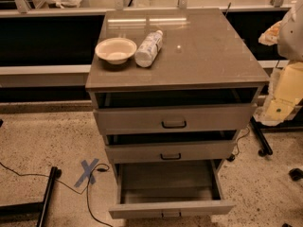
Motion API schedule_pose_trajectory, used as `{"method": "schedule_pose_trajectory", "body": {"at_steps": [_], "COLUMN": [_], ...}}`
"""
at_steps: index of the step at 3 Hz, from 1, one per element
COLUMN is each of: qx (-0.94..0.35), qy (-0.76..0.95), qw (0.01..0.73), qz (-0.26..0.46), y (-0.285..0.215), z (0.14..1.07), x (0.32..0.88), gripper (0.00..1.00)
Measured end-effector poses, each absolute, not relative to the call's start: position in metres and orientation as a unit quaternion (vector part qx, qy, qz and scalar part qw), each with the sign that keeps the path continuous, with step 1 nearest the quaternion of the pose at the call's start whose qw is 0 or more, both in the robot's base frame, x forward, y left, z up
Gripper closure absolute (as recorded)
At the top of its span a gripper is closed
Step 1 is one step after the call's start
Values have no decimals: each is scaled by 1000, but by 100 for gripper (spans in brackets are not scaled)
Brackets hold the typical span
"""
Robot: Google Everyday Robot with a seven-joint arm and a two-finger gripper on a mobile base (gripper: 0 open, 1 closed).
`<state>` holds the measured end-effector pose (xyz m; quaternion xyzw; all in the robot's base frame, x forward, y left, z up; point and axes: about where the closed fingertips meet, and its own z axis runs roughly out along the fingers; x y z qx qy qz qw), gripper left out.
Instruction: Close bottom drawer
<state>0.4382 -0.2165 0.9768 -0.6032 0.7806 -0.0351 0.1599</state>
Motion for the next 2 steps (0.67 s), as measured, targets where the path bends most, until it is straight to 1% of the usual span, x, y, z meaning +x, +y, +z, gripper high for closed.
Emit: {"method": "schedule_pose_trajectory", "body": {"at_steps": [1, 2], "qx": [-603, -612], "qy": [781, 775], "qw": [160, 154], "qz": [-35, -13], "y": [-216, -214], "z": [977, 957], "x": [438, 443], "gripper": [0, 0]}}
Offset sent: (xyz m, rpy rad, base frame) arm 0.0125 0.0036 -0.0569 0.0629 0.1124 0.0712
